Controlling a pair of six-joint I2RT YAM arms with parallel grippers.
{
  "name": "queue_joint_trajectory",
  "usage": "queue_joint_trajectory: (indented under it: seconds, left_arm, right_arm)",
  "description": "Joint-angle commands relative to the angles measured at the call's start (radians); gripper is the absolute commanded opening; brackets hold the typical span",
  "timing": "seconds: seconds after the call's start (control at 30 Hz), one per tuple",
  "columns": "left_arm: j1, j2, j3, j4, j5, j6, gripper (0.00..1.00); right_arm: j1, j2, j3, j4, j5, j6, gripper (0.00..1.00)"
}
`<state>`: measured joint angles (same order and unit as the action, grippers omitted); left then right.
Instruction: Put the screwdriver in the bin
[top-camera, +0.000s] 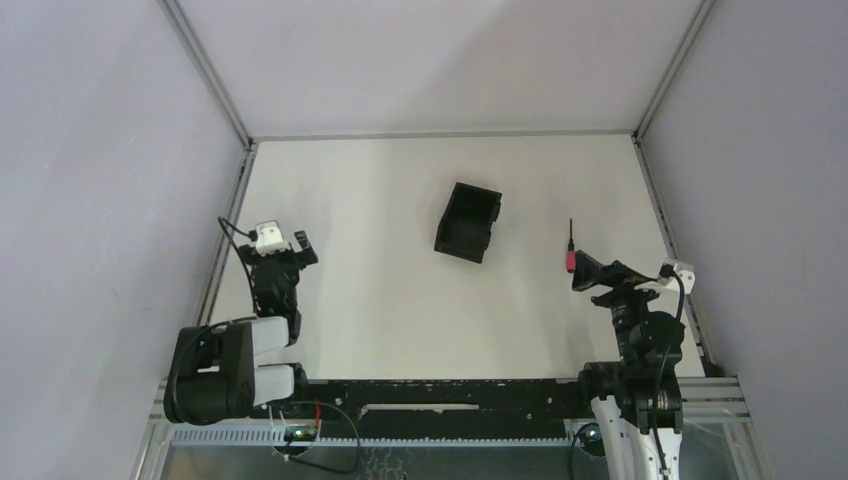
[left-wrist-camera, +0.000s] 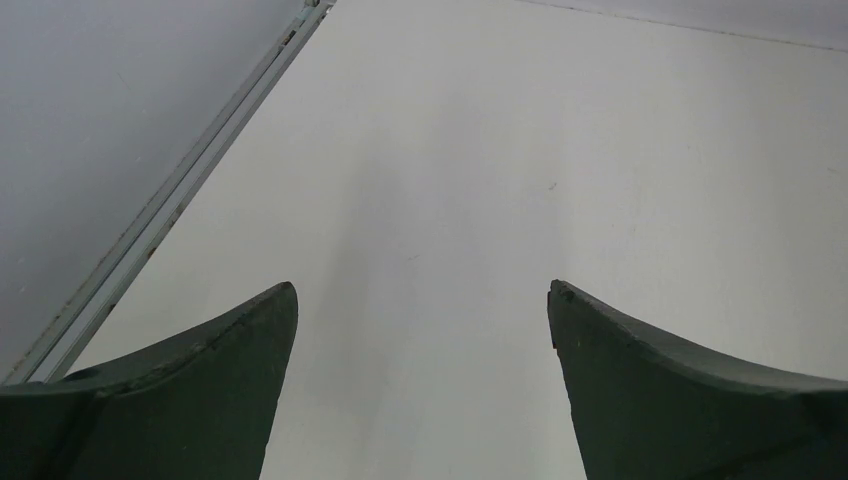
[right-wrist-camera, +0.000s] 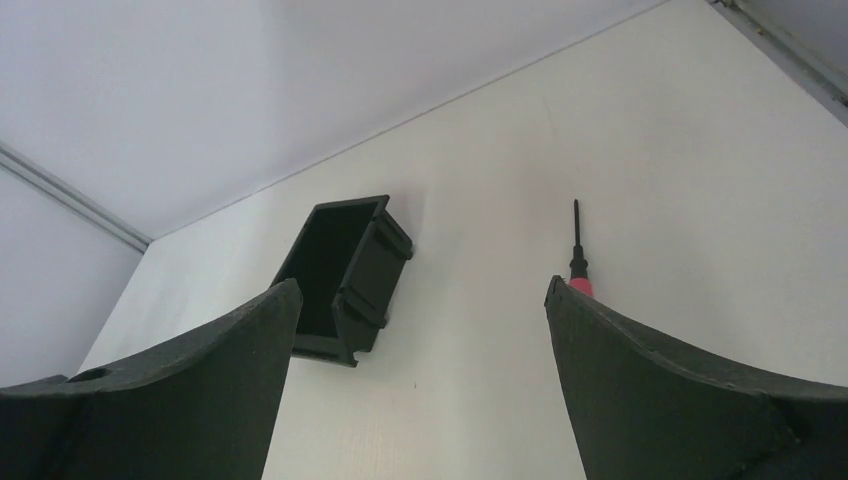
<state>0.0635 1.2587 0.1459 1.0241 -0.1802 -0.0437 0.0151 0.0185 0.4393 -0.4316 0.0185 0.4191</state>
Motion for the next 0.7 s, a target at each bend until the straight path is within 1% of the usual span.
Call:
queue_joint_trajectory:
  seconds: [0.0,0.1,0.17,0.2,0.23,0.3,0.37,0.43,0.47,0.5,0.53,0.57,0.6,0.63,0.67]
  left_arm:
    - [-0.005,-0.001,0.046,0.034,-0.002,0.018,1.00]
    - [-0.005,0.000,0.046,0.035,-0.002,0.018,1.00]
    - [-0.005,0.000,0.047,0.034,-0.002,0.018,1.00]
    - [-0.005,0.000,0.046,0.035,-0.004,0.018,1.00]
    - [-0.005,0.000,0.046,0.034,-0.003,0.018,1.00]
    - [-0.005,0.001,0.047,0.034,-0.003,0.018,1.00]
    - [-0.005,0.000,0.046,0.035,-0.003,0.018,1.00]
    - [-0.005,0.000,0.047,0.034,-0.002,0.017,1.00]
    - [-0.005,0.001,0.046,0.035,-0.002,0.017,1.00]
    - [-0.004,0.000,0.047,0.034,-0.003,0.018,1.00]
    - [-0.005,0.001,0.046,0.035,-0.004,0.018,1.00]
    - [-0.005,0.001,0.046,0.035,-0.003,0.016,1.00]
    - [-0.005,-0.001,0.046,0.034,-0.002,0.017,1.00]
    - [-0.005,0.000,0.046,0.035,-0.003,0.017,1.00]
    - [-0.004,0.000,0.048,0.035,-0.002,0.016,1.00]
  right_arm:
    - [0.005,-0.004,0.004,0.019,0.047,0.067,1.00]
    - [0.005,0.004,0.018,0.068,0.065,0.075,1.00]
    - [0.005,0.011,0.039,0.117,0.003,0.018,1.00]
    - [0.005,0.021,0.049,0.179,-0.064,-0.013,1.00]
    - [0.005,0.038,0.058,0.228,-0.077,-0.028,1.00]
    - [0.005,0.103,0.101,0.293,-0.066,-0.041,1.00]
    - [0.005,0.225,0.191,0.309,-0.076,-0.079,1.00]
    - [0.005,0.416,0.331,0.258,-0.112,-0.133,0.99]
    - [0.005,0.474,0.418,0.207,-0.129,-0.155,0.99]
    - [0.006,0.602,0.509,0.149,-0.140,-0.176,0.99]
    - [0.006,0.705,0.611,0.072,-0.144,-0.195,0.99]
    - [0.006,0.802,0.752,-0.020,-0.138,-0.216,1.00]
    - [0.006,0.911,0.825,-0.110,-0.129,-0.228,1.00]
    - [0.005,1.014,0.969,-0.211,-0.113,-0.248,1.00]
    - [0.003,1.116,1.070,-0.310,-0.092,-0.256,1.00]
